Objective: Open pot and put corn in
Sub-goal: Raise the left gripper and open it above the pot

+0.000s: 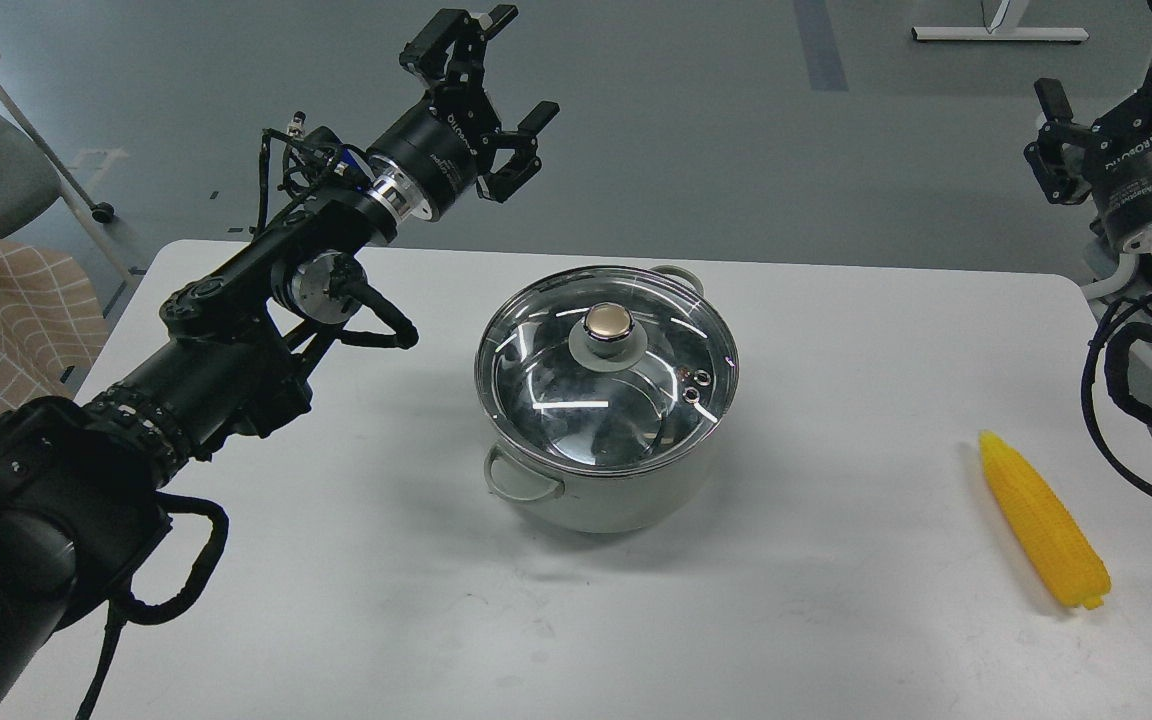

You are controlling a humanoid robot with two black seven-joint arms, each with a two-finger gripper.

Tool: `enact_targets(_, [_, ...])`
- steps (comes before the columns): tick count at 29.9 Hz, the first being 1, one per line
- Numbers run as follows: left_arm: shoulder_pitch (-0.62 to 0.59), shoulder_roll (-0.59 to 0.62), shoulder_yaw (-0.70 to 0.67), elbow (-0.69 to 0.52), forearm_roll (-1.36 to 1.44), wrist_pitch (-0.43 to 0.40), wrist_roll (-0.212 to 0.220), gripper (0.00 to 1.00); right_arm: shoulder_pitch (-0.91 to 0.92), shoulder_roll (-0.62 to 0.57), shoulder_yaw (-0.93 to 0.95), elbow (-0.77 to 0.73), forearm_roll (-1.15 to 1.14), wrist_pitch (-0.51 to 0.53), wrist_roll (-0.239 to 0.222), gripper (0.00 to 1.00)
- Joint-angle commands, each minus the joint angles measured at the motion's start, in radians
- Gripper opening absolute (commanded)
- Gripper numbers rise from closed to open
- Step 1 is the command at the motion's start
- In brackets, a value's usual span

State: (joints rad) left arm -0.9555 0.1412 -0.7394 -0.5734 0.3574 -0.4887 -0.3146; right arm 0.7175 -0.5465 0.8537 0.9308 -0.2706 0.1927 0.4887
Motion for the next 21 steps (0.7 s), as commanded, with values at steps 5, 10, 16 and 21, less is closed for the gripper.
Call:
enact_targets(5, [0.0, -0.017, 0.005, 0.003, 0.0, 0.0, -0.001, 0.98, -0.001, 0.002, 0.002, -0.006, 0.002, -0.01, 0.0, 1.0])
enact_targets(10, [0.0, 0.001, 0.006, 0.004, 0.0, 0.0, -0.003, 0.98, 0.003, 0.008, 0.005, -0.003, 0.007, -0.019, 0.0, 1.0])
enact_targets(16, [0.001, 0.003, -0.005, 0.049, -0.014, 0.03, -0.015, 0.98, 0.005, 0.036, -0.002, -0.012, 0.005, -0.022, 0.0, 1.0])
enact_targets(21, [-0.005, 0.011, -0.014, 0.052, -0.018, 0.061, -0.017, 0.98, -0.001, 0.051, -0.008, -0.03, 0.004, -0.03, 0.0, 1.0])
